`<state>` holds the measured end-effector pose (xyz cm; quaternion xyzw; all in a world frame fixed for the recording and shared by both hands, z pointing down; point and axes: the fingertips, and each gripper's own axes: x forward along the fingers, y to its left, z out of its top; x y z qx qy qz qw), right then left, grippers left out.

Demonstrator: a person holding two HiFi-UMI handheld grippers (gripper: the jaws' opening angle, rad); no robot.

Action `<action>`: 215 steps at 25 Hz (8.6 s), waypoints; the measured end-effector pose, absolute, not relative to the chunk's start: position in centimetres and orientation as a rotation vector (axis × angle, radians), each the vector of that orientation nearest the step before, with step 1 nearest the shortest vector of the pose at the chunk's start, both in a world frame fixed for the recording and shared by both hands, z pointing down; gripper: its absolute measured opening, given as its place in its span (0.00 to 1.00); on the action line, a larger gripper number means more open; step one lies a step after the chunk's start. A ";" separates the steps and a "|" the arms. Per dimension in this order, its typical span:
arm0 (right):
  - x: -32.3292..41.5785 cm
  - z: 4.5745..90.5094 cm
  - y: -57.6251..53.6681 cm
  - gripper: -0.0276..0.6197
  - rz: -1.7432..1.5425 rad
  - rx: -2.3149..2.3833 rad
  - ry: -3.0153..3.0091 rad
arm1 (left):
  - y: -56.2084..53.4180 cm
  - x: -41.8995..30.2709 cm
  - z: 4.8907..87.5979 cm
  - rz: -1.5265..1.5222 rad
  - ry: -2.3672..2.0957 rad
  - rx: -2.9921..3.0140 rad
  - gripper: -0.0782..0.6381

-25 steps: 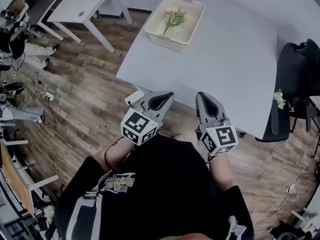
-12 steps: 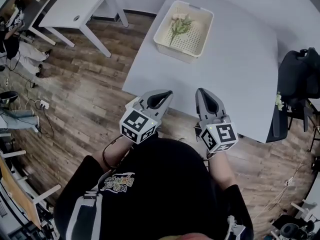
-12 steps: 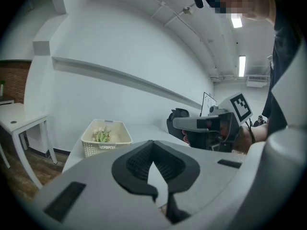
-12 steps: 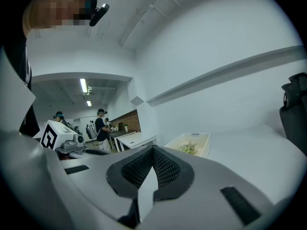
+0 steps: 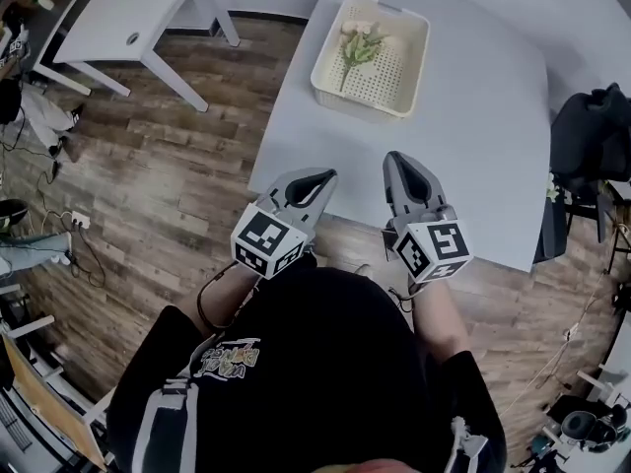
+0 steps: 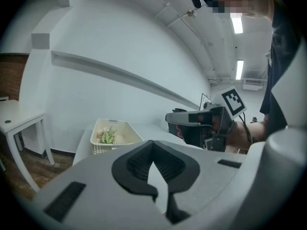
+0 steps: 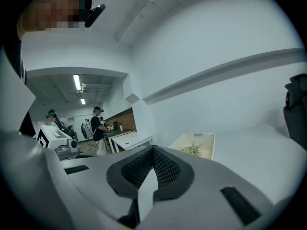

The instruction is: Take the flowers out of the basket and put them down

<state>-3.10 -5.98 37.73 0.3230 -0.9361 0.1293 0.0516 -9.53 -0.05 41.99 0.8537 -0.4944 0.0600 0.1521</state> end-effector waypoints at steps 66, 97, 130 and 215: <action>-16.7 61.7 -36.1 0.23 1.037 0.763 -2.183 | -14.9 -14.5 45.7 0.238 -1.491 2.326 0.12; -18.1 68.8 -36.9 0.20 0.864 0.952 -1.856 | -15.1 -15.8 48.4 0.234 -1.495 2.200 0.12; -14.7 59.1 -38.8 0.11 0.994 1.092 -2.090 | -12.9 -14.9 45.7 0.242 -1.503 2.290 0.12; 33.5 65.4 -28.2 0.11 0.989 1.471 -1.945 | -13.0 15.4 48.1 0.327 -1.256 2.460 0.12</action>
